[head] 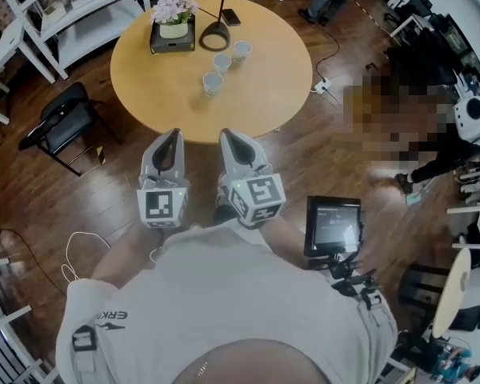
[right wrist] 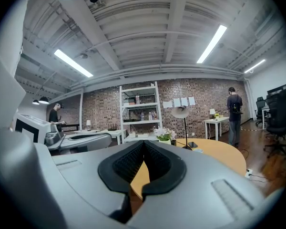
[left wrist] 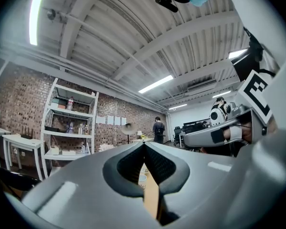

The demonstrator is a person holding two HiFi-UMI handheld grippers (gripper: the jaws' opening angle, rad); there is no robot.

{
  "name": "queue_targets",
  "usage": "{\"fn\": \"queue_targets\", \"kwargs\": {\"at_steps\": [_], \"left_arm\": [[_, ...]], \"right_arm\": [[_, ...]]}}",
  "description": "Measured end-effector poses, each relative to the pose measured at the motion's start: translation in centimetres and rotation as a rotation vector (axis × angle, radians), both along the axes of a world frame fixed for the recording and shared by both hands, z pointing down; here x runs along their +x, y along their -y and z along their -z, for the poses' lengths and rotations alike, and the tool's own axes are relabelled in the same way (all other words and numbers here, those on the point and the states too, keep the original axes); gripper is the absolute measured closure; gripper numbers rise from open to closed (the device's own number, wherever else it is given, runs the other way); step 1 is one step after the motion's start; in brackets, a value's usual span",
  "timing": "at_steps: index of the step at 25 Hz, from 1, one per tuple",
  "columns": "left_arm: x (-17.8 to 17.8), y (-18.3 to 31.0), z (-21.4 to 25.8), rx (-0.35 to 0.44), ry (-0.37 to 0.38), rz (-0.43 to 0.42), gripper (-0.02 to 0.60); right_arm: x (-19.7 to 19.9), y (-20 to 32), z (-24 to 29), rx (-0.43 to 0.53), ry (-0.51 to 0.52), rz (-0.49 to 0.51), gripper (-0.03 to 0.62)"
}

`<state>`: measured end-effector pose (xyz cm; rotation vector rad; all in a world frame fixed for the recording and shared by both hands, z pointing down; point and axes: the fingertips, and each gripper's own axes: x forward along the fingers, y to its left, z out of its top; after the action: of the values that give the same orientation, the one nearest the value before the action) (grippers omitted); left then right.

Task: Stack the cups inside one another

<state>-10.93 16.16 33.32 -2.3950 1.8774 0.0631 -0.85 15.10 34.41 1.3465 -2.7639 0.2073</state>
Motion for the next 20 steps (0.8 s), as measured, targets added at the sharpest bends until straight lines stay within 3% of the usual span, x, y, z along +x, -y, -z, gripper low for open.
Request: {"fn": "queue_targets", "kwargs": {"at_steps": [7, 16, 20], "left_arm": [[-0.8, 6.5, -1.6, -0.062, 0.011, 0.043, 0.58], [2.8, 19.5, -2.5, -0.067, 0.062, 0.048, 0.58], [4.1, 23.7, -2.9, -0.121, 0.091, 0.056, 0.58]], "right_arm": [[-0.7, 7.4, -1.3, -0.008, 0.033, 0.03, 0.58], [3.2, 20.0, -2.5, -0.063, 0.053, 0.016, 0.58], [4.6, 24.8, -2.9, -0.084, 0.062, 0.017, 0.58]]}}
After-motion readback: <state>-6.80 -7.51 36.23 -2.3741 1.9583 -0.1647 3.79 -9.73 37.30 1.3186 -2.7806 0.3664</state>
